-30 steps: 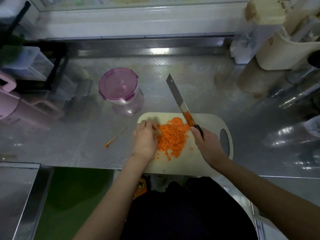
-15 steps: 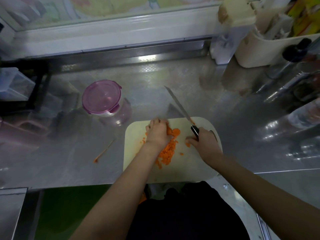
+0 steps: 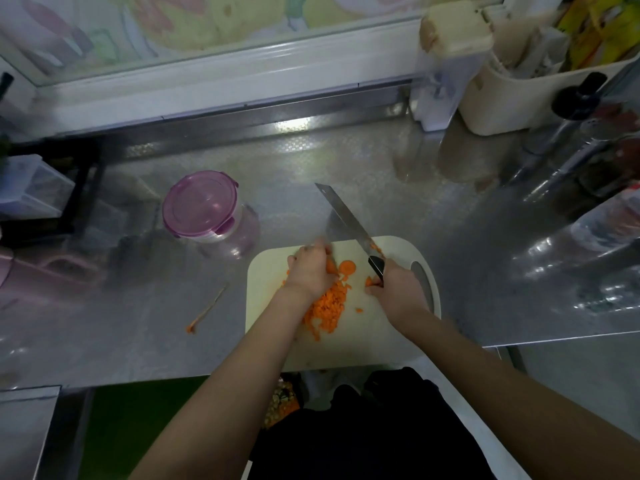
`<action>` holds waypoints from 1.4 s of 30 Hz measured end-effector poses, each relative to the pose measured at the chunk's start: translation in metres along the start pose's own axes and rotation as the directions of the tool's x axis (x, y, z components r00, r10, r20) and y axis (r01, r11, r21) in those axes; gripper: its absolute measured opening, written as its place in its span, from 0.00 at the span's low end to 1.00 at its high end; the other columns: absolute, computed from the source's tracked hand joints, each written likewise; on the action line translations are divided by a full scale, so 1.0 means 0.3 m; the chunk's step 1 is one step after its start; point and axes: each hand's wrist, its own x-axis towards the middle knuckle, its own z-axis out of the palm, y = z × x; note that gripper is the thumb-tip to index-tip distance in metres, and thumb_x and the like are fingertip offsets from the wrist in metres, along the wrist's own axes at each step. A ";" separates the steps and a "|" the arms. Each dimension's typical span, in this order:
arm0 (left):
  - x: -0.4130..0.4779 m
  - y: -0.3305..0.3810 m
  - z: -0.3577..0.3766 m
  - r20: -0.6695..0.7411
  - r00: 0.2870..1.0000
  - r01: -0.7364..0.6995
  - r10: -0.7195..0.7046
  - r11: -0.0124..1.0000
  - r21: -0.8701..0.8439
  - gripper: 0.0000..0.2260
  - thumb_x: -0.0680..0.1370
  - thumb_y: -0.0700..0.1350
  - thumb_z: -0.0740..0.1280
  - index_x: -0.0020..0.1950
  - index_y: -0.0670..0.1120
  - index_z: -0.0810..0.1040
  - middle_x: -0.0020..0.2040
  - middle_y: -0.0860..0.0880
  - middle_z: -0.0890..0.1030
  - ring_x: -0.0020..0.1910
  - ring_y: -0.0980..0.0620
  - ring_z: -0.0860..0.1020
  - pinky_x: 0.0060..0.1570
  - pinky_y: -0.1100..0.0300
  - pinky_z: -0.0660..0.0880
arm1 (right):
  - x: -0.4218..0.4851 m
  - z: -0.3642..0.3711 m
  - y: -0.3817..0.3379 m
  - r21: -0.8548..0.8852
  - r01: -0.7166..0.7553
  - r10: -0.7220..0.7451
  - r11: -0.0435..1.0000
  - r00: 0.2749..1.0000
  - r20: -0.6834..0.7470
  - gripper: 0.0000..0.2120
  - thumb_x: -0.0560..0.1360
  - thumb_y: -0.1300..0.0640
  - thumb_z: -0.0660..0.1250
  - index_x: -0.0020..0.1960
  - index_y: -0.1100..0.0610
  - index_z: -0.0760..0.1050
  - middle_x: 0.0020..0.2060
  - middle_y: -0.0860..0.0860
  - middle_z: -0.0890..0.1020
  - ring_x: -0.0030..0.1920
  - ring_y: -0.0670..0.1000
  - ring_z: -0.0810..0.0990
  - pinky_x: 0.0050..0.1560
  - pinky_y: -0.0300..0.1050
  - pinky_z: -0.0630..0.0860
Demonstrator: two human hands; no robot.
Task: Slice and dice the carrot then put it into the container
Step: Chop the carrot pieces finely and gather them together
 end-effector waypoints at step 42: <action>-0.272 -0.094 0.080 -0.162 0.985 -0.090 -0.051 0.654 -0.751 0.05 0.76 0.43 0.68 0.41 0.48 0.76 0.31 0.55 0.75 0.30 0.63 0.72 0.35 0.70 0.70 | -0.064 0.065 -0.111 0.299 0.174 -0.209 0.938 0.974 0.087 0.06 0.74 0.58 0.69 0.47 0.59 0.75 0.41 0.54 0.80 0.39 0.51 0.81 0.42 0.45 0.80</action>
